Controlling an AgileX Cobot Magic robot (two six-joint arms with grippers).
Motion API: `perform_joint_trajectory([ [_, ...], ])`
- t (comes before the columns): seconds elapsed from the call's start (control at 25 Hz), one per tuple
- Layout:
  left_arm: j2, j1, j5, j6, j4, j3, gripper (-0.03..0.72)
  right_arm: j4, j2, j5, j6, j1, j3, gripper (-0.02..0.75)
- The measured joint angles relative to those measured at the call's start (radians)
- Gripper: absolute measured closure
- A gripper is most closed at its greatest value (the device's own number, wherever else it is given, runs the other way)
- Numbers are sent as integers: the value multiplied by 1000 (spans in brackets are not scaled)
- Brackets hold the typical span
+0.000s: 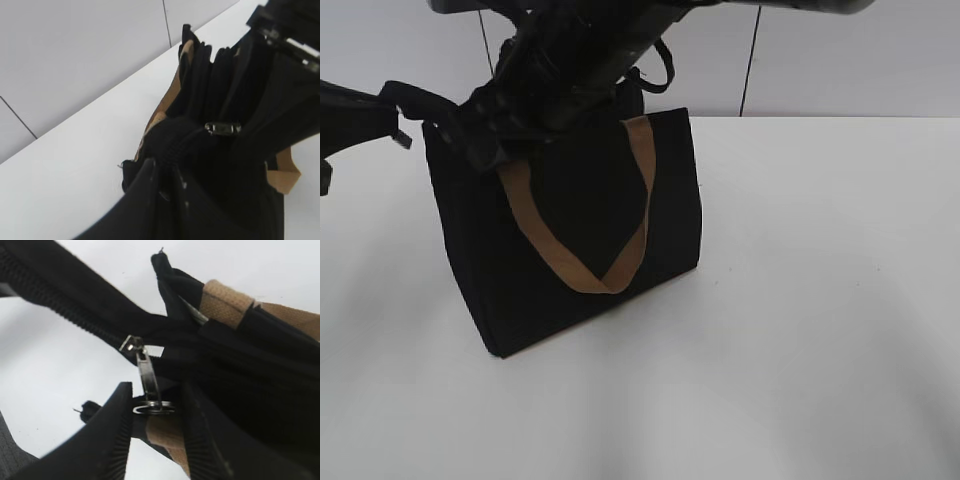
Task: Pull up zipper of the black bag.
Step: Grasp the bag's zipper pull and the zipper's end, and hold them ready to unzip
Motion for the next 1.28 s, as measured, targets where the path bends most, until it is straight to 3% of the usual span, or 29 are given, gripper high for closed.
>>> perform_joint_trajectory([
  [0.52, 0, 0, -14, -192, 304, 0, 661, -11, -10, 22, -22, -27, 0, 509],
  [0.92, 0, 0, -58, -483, 573, 0, 661, -3, -32, 25, -51, -58, 0, 509],
  [1.28, 0, 0, -66, -526, 633, 0, 661, -26, -54, 48, -55, -180, 2, 509],
])
